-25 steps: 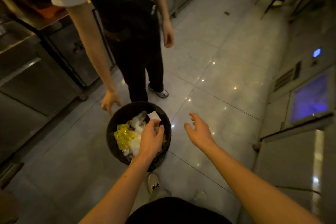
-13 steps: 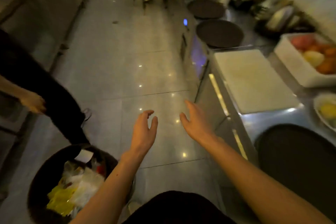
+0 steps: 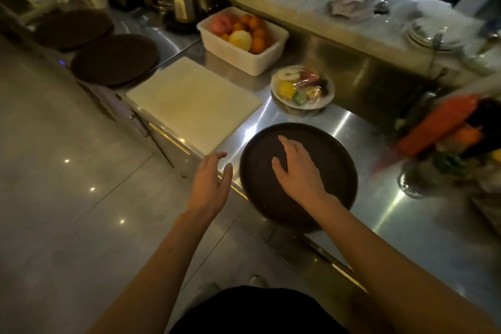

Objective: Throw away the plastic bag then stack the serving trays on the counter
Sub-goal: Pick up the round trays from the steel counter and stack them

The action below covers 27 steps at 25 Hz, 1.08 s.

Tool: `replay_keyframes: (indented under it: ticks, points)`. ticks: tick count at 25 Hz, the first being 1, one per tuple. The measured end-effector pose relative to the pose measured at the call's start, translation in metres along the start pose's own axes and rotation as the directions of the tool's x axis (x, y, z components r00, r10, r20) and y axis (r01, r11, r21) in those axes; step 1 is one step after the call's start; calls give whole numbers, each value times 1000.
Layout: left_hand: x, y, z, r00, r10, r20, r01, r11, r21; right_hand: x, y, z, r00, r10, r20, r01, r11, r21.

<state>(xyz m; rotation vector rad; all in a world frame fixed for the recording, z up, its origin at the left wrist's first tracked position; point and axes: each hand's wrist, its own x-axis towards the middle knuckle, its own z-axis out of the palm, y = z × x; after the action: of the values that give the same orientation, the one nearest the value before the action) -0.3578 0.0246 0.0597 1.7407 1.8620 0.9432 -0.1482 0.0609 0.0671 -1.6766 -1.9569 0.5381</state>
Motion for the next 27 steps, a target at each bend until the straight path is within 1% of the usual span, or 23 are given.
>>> replay_keyframes:
  ticks: [3,6,8,10,12,16,21,24,27]
  points:
    - [21,16,27,986,112,122,-115,993,23,-6,32,-17,990,122,-74,-125,991,-38]
    - [47,22,50,950,214,226,-228,973,36,-13,54,-25,960,240,-144,-252,965,-67]
    - [65,20,63,929,244,276,-257,966,10,-18,65,-25,930,323,-177,-340,937,-81]
    - [85,11,72,896,262,360,-276,961,-13,-20,69,-22,876,428,-222,-453,888,-78]
    - [97,1,76,876,269,400,-289,957,-11,-26,71,-18,836,501,-223,-528,845,-83]
    - [123,-23,88,846,221,485,-258,966,10,-35,78,-5,741,634,-221,-663,743,-91]
    - [132,-38,101,782,68,619,-194,971,138,-52,105,2,590,793,-151,-807,587,-64]
    - [137,-40,108,762,-27,647,-121,976,184,-58,127,4,534,844,-59,-846,533,-34]
    - [139,-36,114,744,-82,663,-66,979,195,-58,145,8,502,865,4,-865,502,20]
